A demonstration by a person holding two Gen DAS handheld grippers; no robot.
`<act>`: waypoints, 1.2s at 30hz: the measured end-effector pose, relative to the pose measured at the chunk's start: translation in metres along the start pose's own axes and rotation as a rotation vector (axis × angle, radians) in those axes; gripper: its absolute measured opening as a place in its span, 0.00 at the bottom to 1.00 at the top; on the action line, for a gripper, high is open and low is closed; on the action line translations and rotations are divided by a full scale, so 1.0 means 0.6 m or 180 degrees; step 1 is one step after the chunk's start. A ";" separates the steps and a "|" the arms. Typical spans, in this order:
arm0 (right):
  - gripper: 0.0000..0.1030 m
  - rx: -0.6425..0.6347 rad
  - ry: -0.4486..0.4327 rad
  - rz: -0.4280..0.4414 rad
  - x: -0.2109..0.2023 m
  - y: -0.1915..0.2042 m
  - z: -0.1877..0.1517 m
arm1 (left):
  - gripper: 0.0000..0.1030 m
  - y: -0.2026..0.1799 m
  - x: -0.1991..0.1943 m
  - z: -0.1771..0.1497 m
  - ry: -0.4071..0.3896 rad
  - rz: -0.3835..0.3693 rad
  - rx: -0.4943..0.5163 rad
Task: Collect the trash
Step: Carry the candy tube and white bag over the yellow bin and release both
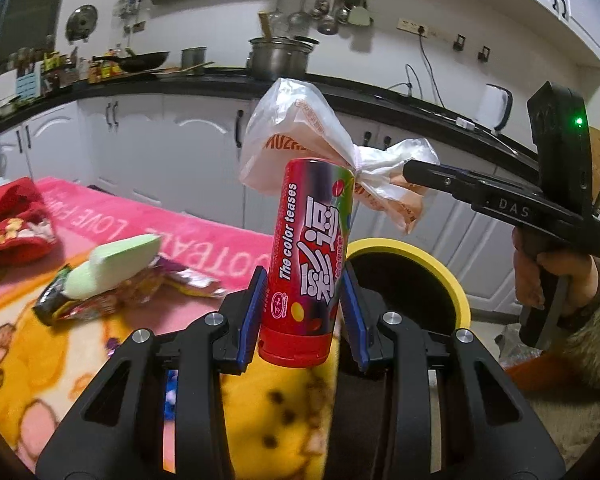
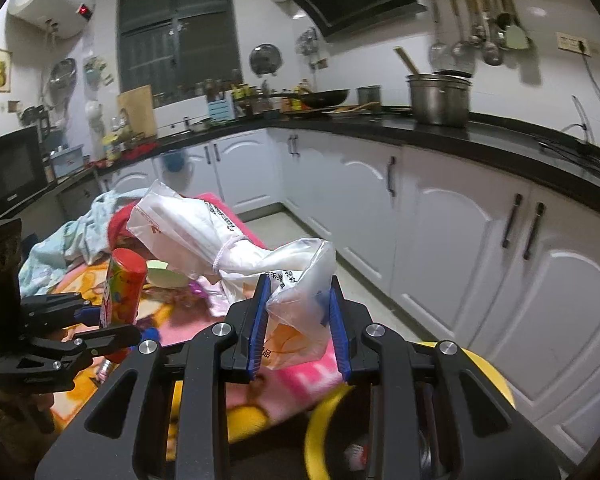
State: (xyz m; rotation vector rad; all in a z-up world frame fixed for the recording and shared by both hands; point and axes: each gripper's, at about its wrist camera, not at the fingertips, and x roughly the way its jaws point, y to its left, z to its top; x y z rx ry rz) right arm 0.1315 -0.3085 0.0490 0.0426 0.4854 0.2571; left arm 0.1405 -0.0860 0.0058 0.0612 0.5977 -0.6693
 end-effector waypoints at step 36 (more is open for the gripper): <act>0.26 0.0536 0.0403 -0.0961 -0.053 -0.230 -0.147 | 0.28 -0.166 0.211 -0.022 0.0451 -0.0491 0.0174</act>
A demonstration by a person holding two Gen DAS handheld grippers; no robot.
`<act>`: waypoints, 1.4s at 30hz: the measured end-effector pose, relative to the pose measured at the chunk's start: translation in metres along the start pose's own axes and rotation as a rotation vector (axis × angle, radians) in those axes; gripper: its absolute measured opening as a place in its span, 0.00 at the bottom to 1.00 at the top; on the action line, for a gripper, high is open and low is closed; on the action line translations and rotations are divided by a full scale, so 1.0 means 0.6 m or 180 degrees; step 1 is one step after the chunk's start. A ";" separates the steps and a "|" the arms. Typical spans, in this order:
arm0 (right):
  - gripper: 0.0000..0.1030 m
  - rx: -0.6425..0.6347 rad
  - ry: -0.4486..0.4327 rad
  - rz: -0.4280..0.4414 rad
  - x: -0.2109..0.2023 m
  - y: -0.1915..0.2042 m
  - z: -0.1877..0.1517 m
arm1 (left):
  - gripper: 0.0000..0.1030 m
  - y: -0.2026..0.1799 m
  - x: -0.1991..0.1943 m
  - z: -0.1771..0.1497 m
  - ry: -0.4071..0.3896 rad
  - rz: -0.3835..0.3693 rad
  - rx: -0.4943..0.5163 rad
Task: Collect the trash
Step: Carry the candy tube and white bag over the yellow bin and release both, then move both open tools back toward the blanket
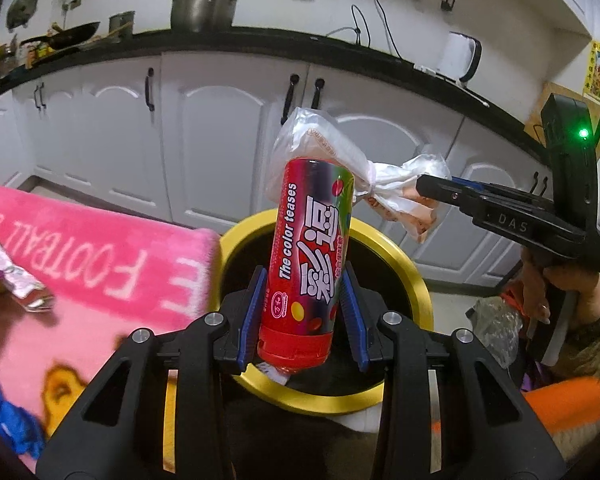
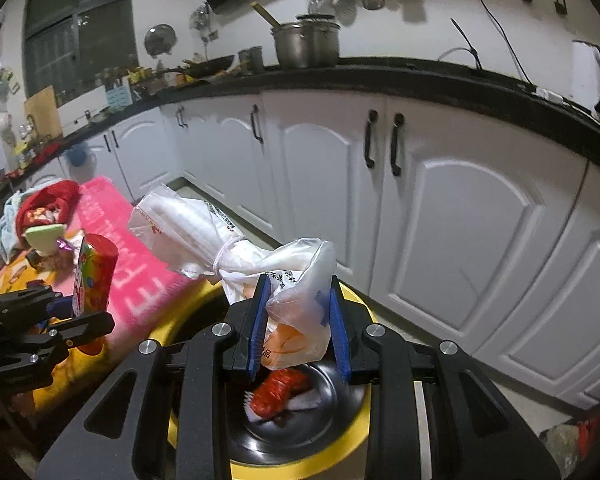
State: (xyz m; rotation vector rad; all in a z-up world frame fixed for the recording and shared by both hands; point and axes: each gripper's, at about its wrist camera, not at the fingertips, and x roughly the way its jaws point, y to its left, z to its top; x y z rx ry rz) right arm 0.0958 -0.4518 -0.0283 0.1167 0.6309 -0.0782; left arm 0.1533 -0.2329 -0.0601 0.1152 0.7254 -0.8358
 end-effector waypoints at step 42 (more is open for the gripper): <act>0.50 0.0265 0.0366 0.0062 0.048 -0.026 -0.017 | 0.70 0.011 0.078 -0.024 0.0292 0.0128 -0.0103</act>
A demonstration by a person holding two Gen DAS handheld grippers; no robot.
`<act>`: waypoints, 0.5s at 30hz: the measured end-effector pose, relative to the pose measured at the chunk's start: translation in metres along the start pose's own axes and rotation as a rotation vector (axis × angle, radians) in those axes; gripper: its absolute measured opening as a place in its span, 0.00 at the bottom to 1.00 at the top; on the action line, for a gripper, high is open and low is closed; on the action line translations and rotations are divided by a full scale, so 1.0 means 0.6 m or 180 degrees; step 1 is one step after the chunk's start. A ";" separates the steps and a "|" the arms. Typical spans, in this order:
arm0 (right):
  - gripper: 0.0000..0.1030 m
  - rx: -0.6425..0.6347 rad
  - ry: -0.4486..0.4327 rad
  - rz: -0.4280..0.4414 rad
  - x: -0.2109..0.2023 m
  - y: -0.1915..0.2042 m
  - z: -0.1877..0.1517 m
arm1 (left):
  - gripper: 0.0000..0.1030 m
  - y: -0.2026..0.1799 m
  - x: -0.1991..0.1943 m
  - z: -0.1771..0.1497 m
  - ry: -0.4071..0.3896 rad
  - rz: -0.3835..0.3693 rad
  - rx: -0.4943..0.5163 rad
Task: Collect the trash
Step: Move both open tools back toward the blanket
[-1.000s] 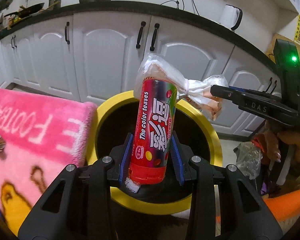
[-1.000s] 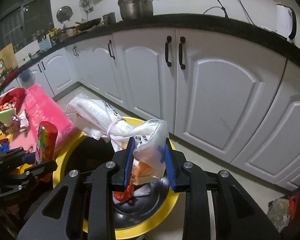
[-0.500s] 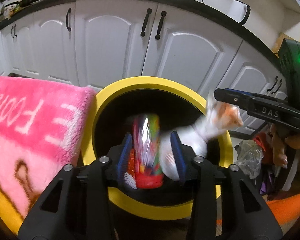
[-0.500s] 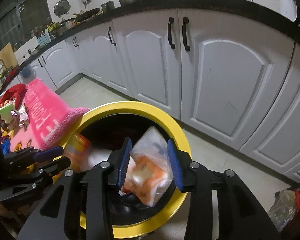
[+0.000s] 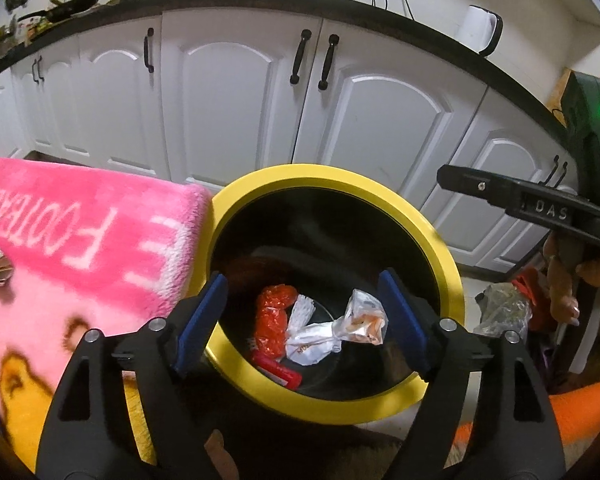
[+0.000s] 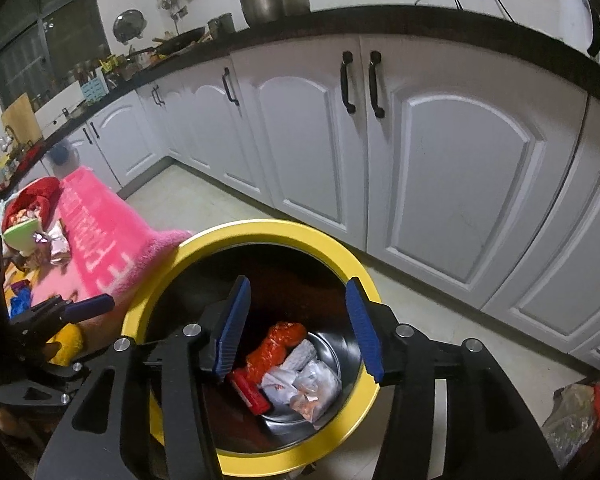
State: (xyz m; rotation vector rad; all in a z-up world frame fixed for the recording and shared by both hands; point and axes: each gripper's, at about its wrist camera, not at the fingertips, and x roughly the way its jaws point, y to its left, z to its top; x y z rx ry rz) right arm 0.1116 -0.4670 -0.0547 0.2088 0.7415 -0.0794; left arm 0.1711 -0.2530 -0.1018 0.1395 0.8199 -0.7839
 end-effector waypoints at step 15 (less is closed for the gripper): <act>0.63 -0.0291 -0.0213 0.0348 -0.058 0.096 0.035 | 0.87 0.031 -0.079 0.003 -0.0218 0.0306 -0.0058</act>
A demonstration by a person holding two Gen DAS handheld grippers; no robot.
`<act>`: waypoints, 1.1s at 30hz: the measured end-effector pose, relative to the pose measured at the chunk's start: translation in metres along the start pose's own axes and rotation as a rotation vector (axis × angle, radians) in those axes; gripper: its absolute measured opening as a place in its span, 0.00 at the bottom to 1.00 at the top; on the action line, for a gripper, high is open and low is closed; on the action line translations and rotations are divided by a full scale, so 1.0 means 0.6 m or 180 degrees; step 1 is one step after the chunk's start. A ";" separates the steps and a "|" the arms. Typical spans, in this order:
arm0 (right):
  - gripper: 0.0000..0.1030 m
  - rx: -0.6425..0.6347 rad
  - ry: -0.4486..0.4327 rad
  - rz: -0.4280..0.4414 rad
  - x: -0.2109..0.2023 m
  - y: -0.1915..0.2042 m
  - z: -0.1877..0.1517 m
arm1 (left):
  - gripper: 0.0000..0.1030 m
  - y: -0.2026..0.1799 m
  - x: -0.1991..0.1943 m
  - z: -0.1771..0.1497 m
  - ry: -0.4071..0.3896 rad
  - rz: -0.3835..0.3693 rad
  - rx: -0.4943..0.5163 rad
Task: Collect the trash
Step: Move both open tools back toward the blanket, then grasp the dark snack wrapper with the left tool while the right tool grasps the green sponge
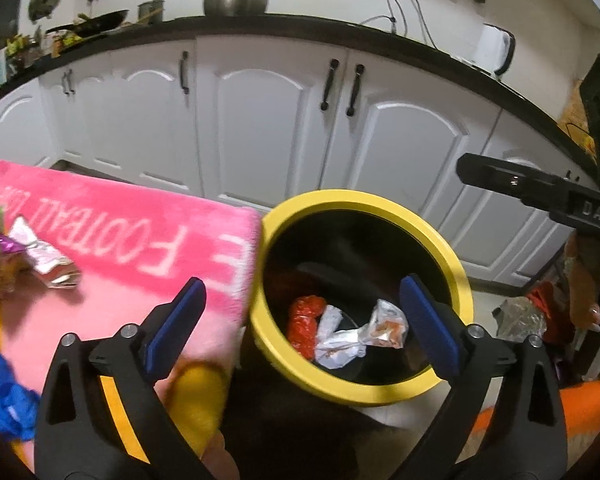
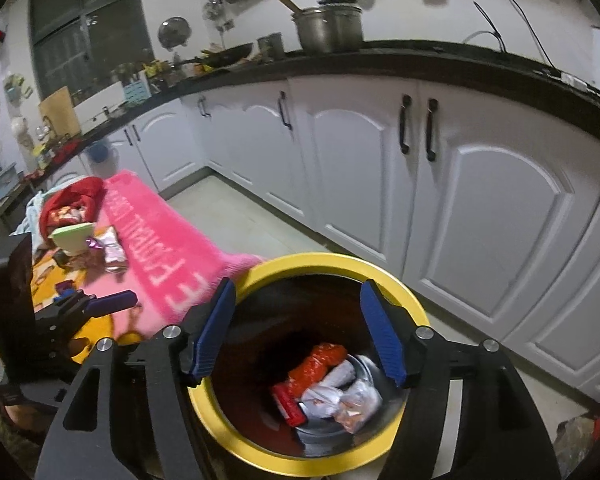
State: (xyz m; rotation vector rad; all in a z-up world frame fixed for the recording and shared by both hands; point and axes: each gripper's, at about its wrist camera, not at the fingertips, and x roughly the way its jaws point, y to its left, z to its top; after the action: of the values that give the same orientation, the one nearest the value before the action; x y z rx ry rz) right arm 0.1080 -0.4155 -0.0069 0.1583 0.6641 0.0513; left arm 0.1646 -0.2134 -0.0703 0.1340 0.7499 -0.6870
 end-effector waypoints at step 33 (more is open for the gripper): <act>0.80 -0.1019 -0.0171 0.0904 0.054 0.311 0.085 | 0.90 0.342 -0.280 -0.060 -0.0442 0.1314 -0.0889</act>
State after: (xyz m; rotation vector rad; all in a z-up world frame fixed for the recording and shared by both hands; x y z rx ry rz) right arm 0.1654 -0.2349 0.0435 -0.0557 0.5679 0.4228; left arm 0.1822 0.0470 -0.0104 -0.0158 0.6511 -0.1933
